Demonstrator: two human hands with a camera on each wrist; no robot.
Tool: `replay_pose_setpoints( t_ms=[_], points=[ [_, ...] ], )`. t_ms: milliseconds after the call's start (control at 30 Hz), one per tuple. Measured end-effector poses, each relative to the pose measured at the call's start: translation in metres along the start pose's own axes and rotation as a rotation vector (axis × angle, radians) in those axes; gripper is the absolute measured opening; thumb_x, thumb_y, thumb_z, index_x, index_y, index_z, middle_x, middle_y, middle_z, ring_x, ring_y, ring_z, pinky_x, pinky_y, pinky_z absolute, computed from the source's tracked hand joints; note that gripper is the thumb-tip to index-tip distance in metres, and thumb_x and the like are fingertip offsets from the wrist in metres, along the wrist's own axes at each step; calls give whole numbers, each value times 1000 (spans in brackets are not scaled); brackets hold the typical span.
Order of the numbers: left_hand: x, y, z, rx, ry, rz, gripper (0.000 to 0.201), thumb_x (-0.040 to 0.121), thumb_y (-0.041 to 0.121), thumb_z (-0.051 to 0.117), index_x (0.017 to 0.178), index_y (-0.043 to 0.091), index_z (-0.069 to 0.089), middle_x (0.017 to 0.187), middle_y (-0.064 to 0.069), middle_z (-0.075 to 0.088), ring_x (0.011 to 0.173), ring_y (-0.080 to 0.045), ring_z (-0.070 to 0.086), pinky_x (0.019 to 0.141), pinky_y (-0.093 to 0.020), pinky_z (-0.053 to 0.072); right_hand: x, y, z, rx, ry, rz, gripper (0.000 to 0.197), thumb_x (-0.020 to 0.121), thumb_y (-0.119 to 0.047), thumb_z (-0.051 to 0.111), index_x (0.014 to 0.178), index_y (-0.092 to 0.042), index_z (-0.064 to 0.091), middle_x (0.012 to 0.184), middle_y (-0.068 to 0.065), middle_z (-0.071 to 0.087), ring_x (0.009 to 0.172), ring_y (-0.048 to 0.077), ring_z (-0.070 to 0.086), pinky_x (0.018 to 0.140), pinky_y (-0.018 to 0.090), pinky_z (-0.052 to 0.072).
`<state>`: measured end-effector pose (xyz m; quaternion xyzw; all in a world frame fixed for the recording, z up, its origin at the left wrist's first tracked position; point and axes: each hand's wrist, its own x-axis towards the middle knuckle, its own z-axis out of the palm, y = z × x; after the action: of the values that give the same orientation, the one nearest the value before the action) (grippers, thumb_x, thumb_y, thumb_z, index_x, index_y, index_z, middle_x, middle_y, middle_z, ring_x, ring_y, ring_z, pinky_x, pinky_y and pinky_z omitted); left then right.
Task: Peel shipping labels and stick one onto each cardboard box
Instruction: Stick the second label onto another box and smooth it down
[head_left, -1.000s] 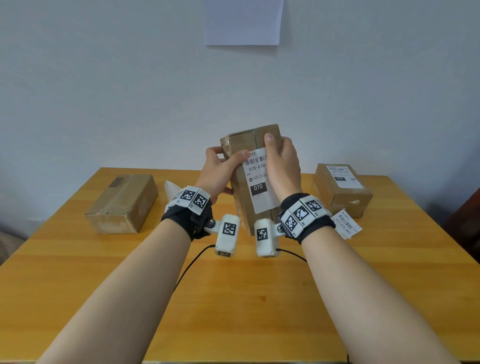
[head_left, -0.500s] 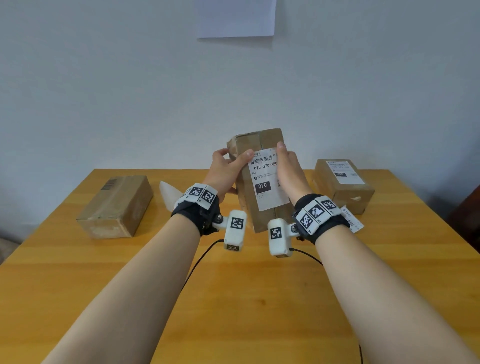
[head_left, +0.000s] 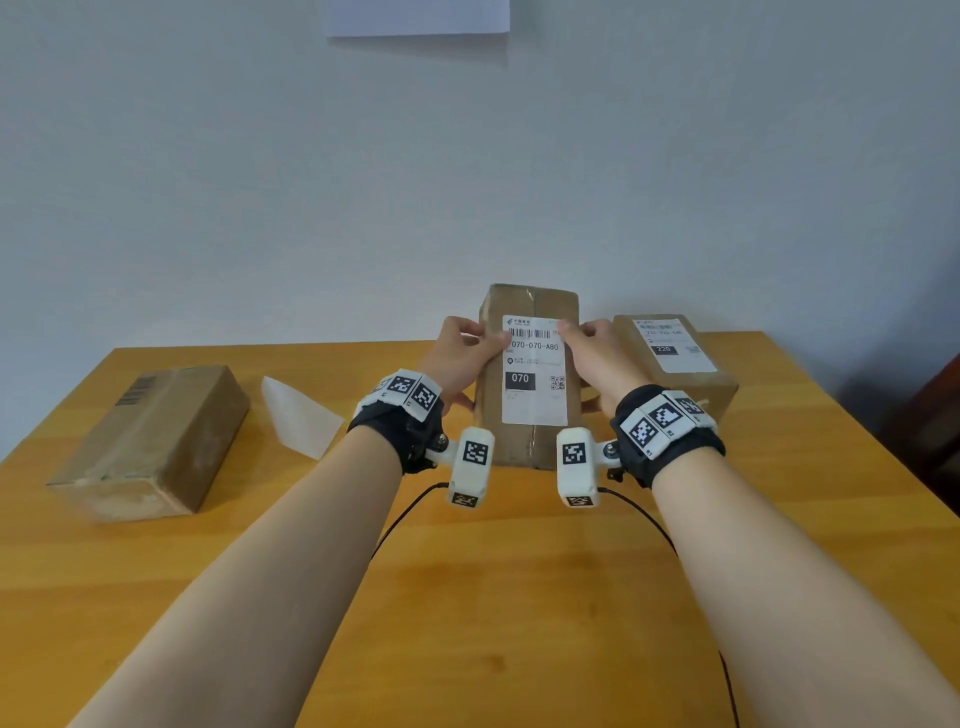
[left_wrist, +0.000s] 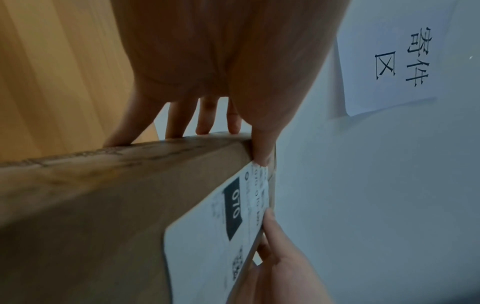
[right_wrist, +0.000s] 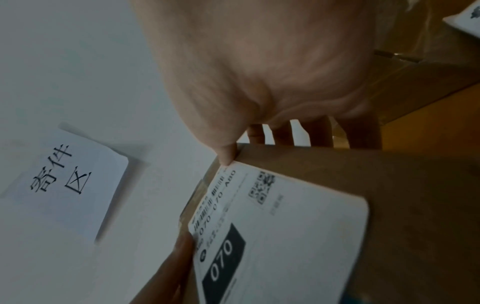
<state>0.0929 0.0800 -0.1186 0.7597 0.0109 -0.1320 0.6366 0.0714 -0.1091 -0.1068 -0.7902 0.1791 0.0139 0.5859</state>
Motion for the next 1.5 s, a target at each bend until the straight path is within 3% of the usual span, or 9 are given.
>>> replay_pose_setpoints(
  t_ms=[167, 500, 700, 867, 1000, 1167, 1333, 1400, 1500],
  points=[
    [14, -3, 3, 9, 21, 49, 39, 99, 32, 74, 127, 15, 52, 121, 0, 66, 107, -23, 72, 78, -62, 64, 14, 9, 1, 88, 56, 27, 40, 103, -52, 51, 124, -18, 52, 111, 7, 73, 102, 28, 70, 97, 57, 56],
    [21, -15, 3, -33, 1, 101, 40, 97, 28, 76, 128, 15, 54, 134, 0, 58, 114, -25, 70, 81, -62, 64, 14, 7, -2, 80, 72, 14, 51, 95, -54, 66, 123, -15, 50, 101, 5, 76, 91, 25, 74, 87, 55, 62],
    [22, -19, 3, -29, -18, 134, 39, 96, 27, 78, 127, 17, 57, 141, 2, 57, 116, -24, 70, 83, -57, 65, 17, 7, -4, 66, 75, 1, 73, 71, -68, 81, 118, -19, 52, 102, 4, 78, 95, 24, 74, 89, 54, 61],
    [23, -21, 1, -61, -53, 122, 41, 98, 27, 75, 131, 15, 55, 141, -1, 58, 122, -25, 67, 79, -54, 66, 21, 9, -10, 58, 68, -7, 57, 81, -64, 76, 111, -19, 57, 99, 4, 78, 92, 28, 76, 83, 55, 63],
    [24, -22, 1, -108, -107, 87, 37, 102, 23, 69, 134, 15, 51, 142, -4, 62, 123, -23, 67, 79, -49, 66, 40, 16, -17, 68, 77, -21, 39, 91, -57, 67, 108, -22, 62, 108, 4, 76, 102, 31, 72, 95, 60, 58],
    [27, -21, 4, -174, -157, 53, 43, 107, 13, 61, 148, 14, 49, 145, -5, 62, 129, -22, 64, 87, -45, 65, 36, 0, -22, 22, -11, -3, 34, 102, -52, 51, 114, -26, 68, 112, 1, 77, 107, 25, 71, 95, 45, 54],
    [31, -8, 18, -66, -172, 64, 54, 108, 20, 59, 158, 33, 44, 135, -2, 66, 132, -22, 61, 108, -50, 53, 35, -9, -21, 54, -79, 20, 24, 110, -46, 45, 106, -28, 61, 105, -5, 71, 97, 13, 63, 82, 32, 43],
    [33, -4, 23, -45, -165, 59, 60, 106, 23, 61, 161, 35, 39, 134, -2, 62, 133, -23, 60, 106, -53, 55, 39, -8, -23, 44, -60, 2, 42, 106, -54, 48, 132, -23, 58, 133, 0, 67, 124, 23, 60, 104, 43, 41],
    [34, 5, 30, -66, -163, 44, 66, 107, 24, 60, 165, 35, 29, 133, 7, 60, 128, -23, 58, 106, -57, 54, 47, -6, -27, 57, 7, -32, 74, 103, -57, 50, 166, -29, 21, 169, 2, 32, 154, 29, 33, 122, 55, 28]
  ],
)
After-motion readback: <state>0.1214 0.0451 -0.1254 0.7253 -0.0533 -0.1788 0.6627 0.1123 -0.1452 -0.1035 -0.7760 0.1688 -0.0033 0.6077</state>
